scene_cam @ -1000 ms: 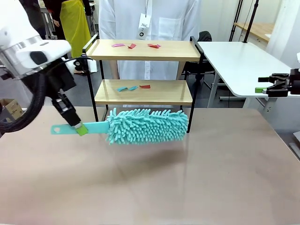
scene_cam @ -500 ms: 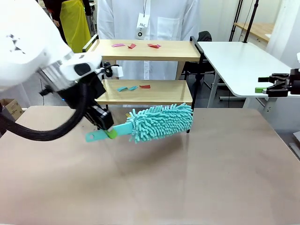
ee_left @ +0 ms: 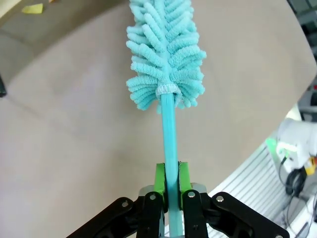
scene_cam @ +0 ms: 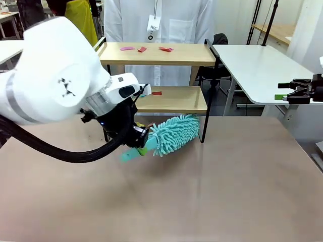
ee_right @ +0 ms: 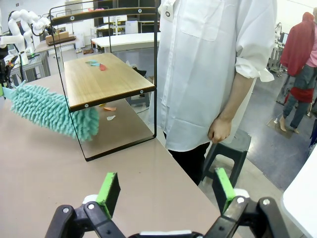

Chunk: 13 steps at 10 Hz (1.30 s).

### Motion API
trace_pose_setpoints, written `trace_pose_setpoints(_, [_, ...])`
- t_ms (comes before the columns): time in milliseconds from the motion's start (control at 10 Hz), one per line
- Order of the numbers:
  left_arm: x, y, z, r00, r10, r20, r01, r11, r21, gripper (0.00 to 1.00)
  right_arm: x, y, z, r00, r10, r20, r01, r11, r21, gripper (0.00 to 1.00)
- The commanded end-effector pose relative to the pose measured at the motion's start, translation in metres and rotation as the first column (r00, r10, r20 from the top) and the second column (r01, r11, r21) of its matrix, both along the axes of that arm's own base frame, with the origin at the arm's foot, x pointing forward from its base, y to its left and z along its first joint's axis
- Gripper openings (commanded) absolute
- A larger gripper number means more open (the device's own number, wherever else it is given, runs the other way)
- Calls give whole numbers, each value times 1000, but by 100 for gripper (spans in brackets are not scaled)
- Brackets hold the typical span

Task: Clean the shelf.
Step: Clean the specific section of the Shelf indicated by the human with the Duster.

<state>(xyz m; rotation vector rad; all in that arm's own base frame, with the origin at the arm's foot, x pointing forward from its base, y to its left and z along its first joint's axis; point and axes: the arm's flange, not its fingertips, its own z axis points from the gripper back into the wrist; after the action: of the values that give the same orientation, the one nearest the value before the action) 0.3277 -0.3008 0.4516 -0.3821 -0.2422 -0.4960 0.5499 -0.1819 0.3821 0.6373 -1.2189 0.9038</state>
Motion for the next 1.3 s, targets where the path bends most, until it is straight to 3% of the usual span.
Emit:
trace_pose_setpoints(0, [7,-19,-5,991,117,61,-118,993,9,13,1,1,3,1000,-2,-5,2,1000,-7,100])
trace_pose_setpoints(200, [17,-43,-26,974,209,92,-206,978,-43,13,1,1,3,1000,-2,-5,2,1000,-7,100])
trace_pose_setpoints(300, [21,-52,-36,971,228,69,-224,973,-63,13,1,1,3,1000,-2,-5,2,1000,-7,100])
trace_pose_setpoints(400, [26,-53,-41,974,226,6,-225,974,-32,13,1,1,3,1000,-2,-5,2,1000,-7,100])
trace_pose_setpoints(500, [14,-33,-28,981,185,63,-182,982,-54,13,1,1,3,1000,-2,-5,2,1000,-7,100])
trace_pose_setpoints(700, [20,-43,-45,978,207,31,-206,978,-44,13,1,1,3,1000,-2,-5,2,1000,-7,100])
trace_pose_setpoints(900, [17,-59,-43,943,323,81,-315,943,-106,13,1,1,3,1000,-2,-5,2,1000,-7,100])
trace_pose_setpoints(1200, [23,-92,-51,908,413,75,-393,899,-193,13,1,1,3,1000,-2,-5,2,1000,-7,100])
